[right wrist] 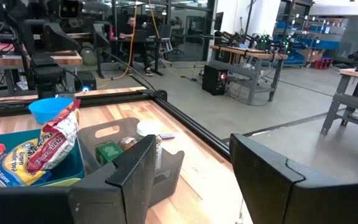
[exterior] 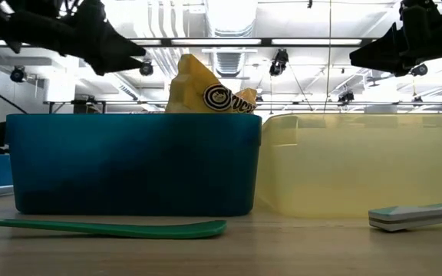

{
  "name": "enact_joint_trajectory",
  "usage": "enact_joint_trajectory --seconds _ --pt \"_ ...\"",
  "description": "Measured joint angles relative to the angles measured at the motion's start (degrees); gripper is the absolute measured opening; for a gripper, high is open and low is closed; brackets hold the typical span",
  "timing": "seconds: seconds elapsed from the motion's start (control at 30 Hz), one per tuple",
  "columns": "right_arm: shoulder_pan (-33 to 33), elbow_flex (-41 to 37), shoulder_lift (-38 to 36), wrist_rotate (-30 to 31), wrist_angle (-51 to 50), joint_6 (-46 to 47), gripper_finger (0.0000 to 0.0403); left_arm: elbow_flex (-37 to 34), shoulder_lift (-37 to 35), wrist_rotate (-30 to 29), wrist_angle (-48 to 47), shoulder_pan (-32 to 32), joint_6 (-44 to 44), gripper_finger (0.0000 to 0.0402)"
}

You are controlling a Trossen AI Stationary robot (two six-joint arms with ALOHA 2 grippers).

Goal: Pick & Place Food Item
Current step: Put the red spice can into the black bin

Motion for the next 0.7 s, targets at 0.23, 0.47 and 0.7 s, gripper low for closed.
enact_joint_trajectory --seconds 0.23,0.47,0.7 --pt "0.01 0.00 0.00 0.01 0.00 -0.02 0.0199 -2.20 -5.81 -1.56 -0.34 0.00 -0.15 0.0336" --pt "0.00 0.00 0.00 0.01 0.00 -0.02 0.0199 -4.81 -10.37 -2.62 -0.36 0.00 -0.13 0.0336" --pt "-0.01 -0.02 0.00 0.00 0.00 0.00 0.0199 -5.25 -11.30 -2.60 -0.25 0.00 -0.15 0.0336"
